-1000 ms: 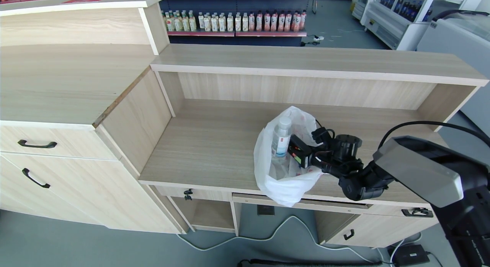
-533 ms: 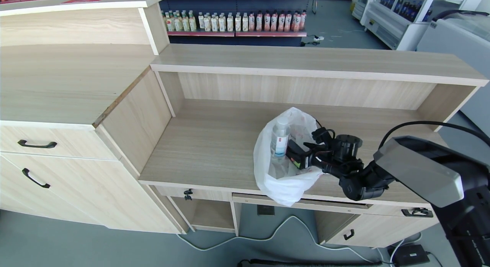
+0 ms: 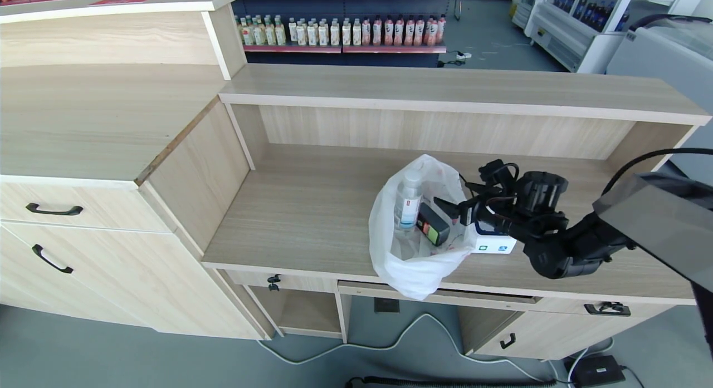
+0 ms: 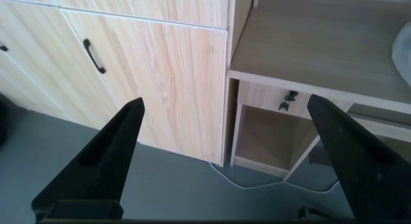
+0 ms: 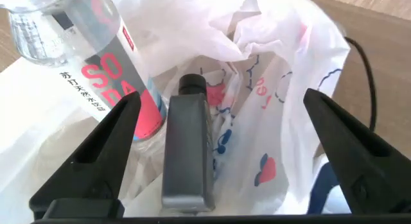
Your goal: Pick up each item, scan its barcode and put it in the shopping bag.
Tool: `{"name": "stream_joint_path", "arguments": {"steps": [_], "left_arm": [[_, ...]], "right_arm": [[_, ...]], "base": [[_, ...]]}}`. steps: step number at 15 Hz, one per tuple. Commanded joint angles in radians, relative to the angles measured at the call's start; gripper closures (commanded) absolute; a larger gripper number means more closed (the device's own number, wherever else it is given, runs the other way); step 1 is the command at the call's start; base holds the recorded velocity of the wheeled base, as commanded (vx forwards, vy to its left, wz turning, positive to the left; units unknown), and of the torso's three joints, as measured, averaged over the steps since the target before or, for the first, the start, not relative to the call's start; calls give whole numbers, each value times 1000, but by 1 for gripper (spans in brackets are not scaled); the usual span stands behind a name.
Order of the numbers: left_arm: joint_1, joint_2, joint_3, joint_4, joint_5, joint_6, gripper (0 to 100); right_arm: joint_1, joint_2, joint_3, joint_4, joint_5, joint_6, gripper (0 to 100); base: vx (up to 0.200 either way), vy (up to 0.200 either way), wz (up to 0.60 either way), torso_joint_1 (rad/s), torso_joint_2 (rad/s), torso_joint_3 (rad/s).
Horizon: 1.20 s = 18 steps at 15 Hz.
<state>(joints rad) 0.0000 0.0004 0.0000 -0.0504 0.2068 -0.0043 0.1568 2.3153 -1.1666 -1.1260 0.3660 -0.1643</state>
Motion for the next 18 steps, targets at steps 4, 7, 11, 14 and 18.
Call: {"name": "stream_joint_path", "arguments": {"steps": [4,7,11,14,18], "left_arm": [[0,0,0,0,0,0,0],[0,0,0,0,0,0,0],[0,0,0,0,0,0,0],[0,0,0,0,0,0,0],[0,0,0,0,0,0,0]], "right_arm": [[-83,-422,311,63,-93,-158,0],[-169,-580,346,146,-90,-159,0],[-352,-726,439,198,-93,-161,0],[-457,-849,456,282,-87,-135,0],[-503,-1028,628,287,-94,-69,0]], "base": [[0,0,0,0,0,0],[0,0,0,0,0,0],[0,0,-300,1,4,1],[0,0,-600,4,1,4],[0,0,0,0,0,0]]}}
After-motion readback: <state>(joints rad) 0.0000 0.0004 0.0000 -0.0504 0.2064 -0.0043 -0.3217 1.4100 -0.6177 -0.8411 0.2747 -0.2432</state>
